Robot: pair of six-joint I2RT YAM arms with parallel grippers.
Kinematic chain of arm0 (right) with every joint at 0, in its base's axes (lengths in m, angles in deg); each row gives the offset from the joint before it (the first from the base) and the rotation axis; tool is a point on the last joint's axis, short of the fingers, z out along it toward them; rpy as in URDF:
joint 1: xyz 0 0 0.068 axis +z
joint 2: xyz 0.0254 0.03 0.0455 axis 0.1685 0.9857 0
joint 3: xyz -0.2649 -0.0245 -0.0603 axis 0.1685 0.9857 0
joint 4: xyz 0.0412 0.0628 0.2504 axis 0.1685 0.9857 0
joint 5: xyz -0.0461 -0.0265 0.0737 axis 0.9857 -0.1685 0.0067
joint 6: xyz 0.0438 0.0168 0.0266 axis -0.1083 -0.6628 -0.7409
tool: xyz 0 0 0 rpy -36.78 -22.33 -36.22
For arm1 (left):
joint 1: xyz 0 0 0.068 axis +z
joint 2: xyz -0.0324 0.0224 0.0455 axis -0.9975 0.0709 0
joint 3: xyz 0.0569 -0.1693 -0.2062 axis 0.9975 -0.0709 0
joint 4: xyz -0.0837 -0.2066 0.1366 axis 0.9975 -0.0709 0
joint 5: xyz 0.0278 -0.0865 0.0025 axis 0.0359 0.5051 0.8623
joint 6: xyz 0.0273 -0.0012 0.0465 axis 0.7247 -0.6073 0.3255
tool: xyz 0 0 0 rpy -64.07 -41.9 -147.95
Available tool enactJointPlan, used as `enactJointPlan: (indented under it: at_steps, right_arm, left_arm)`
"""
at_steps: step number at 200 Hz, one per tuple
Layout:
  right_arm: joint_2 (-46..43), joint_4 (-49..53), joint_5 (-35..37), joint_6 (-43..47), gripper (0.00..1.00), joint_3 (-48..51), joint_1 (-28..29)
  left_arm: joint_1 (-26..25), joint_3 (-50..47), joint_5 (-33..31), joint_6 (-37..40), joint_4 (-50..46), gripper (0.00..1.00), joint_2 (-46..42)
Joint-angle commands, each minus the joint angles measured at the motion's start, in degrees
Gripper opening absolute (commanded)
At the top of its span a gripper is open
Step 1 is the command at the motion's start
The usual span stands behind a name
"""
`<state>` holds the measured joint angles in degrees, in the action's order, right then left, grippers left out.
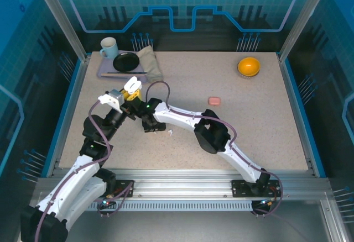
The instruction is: Insert the wireless bluetooth earbuds into the charging case
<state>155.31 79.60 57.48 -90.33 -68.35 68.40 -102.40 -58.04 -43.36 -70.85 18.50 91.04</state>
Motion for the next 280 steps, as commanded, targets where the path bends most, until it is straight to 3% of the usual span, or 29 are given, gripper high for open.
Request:
enactJointPlan:
  at_steps: [1,22,101,154,220,280]
  right_arm:
    - [1.9,1.9,1.2,0.5,0.45,-1.5,1.2]
    - [2.1,2.0,1.1,0.4,0.40,-1.5,1.3]
    - [2.1,2.3,1.3,0.2,0.37,-1.4,1.6]
    - [1.8,2.7,1.5,0.0,0.41,-1.2,1.8]
    - [1.3,1.8,0.8,-0.6,0.27,-0.2,1.9]
    - [-3.2,-0.6,2.8,-2.4,0.25,5.1,1.6]
  left_arm:
    - [-0.4,0.4,-1.0,0.1,2.4,0.00,-1.0]
    - [-0.4,0.5,-0.9,-0.1,2.3,0.00,-1.0]
    - [-0.4,0.5,-1.0,-0.1,2.2,0.00,-0.9]
    - [-0.4,0.6,-0.9,-0.1,2.3,0.00,-0.7]
    - [-0.4,0.6,-1.0,-0.2,2.3,0.00,-0.6]
    - [-0.4,1.1,-1.0,-0.3,1.9,0.00,-0.5]
